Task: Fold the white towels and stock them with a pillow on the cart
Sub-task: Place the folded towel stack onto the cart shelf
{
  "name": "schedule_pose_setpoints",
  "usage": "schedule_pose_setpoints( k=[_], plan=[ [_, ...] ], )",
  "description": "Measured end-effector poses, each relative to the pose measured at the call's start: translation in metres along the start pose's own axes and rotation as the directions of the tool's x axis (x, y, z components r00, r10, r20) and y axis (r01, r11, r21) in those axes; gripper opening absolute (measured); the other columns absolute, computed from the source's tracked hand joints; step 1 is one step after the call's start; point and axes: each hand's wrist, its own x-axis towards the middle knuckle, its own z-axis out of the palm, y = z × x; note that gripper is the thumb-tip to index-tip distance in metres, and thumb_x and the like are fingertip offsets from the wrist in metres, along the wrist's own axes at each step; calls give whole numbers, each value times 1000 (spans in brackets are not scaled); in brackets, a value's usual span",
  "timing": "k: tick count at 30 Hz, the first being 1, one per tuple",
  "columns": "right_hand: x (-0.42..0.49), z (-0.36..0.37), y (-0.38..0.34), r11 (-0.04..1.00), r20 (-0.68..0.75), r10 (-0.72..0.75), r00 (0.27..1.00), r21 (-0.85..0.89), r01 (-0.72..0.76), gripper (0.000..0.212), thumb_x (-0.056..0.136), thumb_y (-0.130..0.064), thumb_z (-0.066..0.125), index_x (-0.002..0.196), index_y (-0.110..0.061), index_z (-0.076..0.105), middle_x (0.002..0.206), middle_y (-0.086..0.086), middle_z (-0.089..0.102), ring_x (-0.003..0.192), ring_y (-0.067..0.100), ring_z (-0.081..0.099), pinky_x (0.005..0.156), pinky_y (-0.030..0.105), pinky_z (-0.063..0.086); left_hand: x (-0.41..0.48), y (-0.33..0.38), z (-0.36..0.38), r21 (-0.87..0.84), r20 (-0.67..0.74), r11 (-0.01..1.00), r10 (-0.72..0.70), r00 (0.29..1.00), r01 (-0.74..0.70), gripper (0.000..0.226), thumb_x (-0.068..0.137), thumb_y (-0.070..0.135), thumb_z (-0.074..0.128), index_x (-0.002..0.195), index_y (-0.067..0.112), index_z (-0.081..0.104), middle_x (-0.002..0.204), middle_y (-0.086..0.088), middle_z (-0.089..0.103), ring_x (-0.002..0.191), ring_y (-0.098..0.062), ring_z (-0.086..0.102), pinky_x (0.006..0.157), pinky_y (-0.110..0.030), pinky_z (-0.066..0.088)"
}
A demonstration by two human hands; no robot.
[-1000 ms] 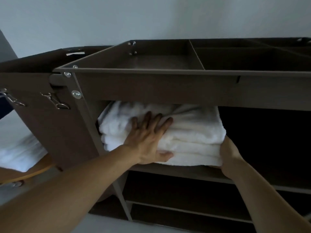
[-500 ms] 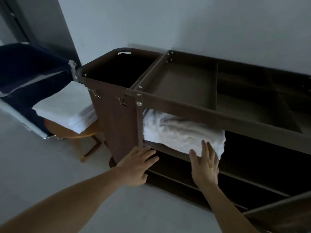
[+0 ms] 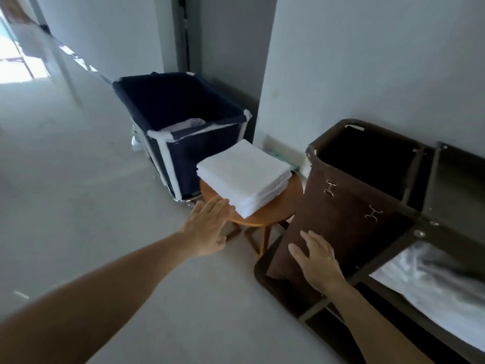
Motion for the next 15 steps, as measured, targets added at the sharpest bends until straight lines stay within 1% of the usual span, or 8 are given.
schedule_pose_setpoints(
  k=[1,2,5,7,10,12,15],
  plan=[
    [11,3,-19,1000,2,-27,1000,14,27,64,98,-57,40,154,-28,28,163,-4,19,151,18,8,120,54,20,4,-20,-3,6,13,999,-39,999,39,88,89,47,57,156,18,9,163,-6,11,150,-27,8,118,-47,17],
    [22,6,-35,998,-4,-49,999,33,49,64,98,-57,42,154,-27,30,163,-3,20,151,18,9,119,53,21,10,-37,-6,14,3,998,-63,998,63,87,90,48,55,156,19,6,162,-5,9,151,-26,5,118,-47,15],
    [59,13,-70,995,-17,-58,998,80,60,65,98,-56,45,152,-24,33,162,-1,23,150,21,12,120,52,21,33,-76,-5,-13,-6,999,-51,999,51,83,90,49,52,154,19,9,161,-3,12,150,-26,5,117,-47,19],
    [87,19,-81,995,-4,-42,999,95,42,67,97,-56,45,153,-21,33,161,2,25,150,23,14,120,50,21,54,-92,1,-29,16,998,-48,999,48,81,90,49,51,154,19,11,161,-3,10,150,-25,5,118,-47,19],
    [137,25,-90,990,25,7,1000,137,-11,72,97,-57,46,153,-16,31,160,6,26,149,27,19,119,50,24,98,-108,14,-5,53,1000,-26,998,26,79,92,50,48,155,19,12,162,-4,8,150,-25,5,118,-46,18],
    [176,27,-94,981,18,41,999,189,-44,74,95,-55,50,153,-12,32,159,8,30,146,29,25,116,48,28,134,-121,25,2,81,1000,-4,997,4,77,93,51,46,154,19,12,162,-4,8,150,-25,6,118,-47,19],
    [245,33,-100,961,1,86,996,265,-84,69,95,-49,55,147,-7,39,151,12,41,139,31,37,112,46,34,192,-148,43,13,124,1000,-3,992,2,75,94,51,44,154,20,13,162,-4,7,150,-24,6,118,-48,19]
  ],
)
